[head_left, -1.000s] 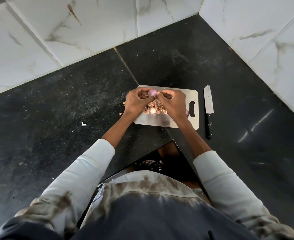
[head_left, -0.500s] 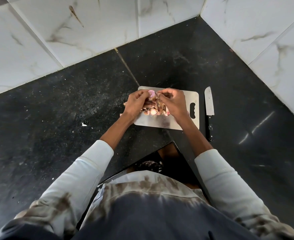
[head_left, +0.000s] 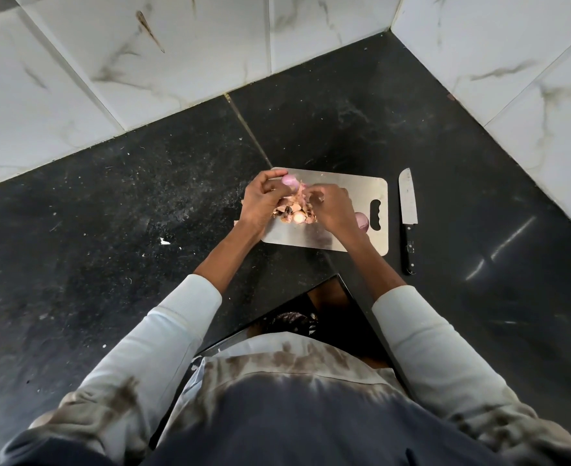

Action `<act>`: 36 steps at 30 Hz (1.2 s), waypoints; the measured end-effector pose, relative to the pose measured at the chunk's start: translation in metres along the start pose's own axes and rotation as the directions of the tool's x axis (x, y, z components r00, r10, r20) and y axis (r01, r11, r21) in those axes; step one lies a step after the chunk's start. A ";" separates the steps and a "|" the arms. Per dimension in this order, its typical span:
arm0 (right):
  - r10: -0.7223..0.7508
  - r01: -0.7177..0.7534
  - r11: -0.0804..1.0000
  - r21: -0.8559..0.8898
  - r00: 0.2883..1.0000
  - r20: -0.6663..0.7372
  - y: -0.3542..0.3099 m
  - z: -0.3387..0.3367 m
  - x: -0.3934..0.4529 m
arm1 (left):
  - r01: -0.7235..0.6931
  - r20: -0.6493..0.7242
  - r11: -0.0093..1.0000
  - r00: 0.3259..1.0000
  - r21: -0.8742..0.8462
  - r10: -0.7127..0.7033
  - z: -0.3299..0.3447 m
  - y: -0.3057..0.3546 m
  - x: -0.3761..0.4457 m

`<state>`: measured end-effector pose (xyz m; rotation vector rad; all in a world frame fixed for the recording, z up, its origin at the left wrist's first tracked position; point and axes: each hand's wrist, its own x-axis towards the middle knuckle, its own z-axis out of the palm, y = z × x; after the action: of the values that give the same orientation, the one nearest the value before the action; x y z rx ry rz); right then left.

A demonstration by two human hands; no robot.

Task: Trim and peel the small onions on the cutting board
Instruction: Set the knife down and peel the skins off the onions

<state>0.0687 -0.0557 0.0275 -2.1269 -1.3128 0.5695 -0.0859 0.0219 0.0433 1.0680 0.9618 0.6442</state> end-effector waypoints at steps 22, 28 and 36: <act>-0.272 0.287 0.951 0.111 0.953 -0.135 -0.012 -0.026 -0.005 | -0.035 0.167 0.988 0.986 0.152 0.009 -0.002 0.002 -0.005; -0.192 0.217 0.967 0.132 0.965 -0.179 -0.010 -0.021 -0.005 | -0.010 0.157 0.990 0.987 0.140 -0.012 0.001 0.005 -0.007; -0.091 0.144 0.970 0.195 0.963 -0.255 -0.021 -0.019 -0.005 | 0.018 0.022 1.000 1.000 0.014 -0.019 0.010 0.005 0.000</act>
<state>0.0643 -0.0570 0.0561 -1.8638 -1.1757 0.3652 -0.0767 0.0193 0.0497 1.0754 0.9570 0.6101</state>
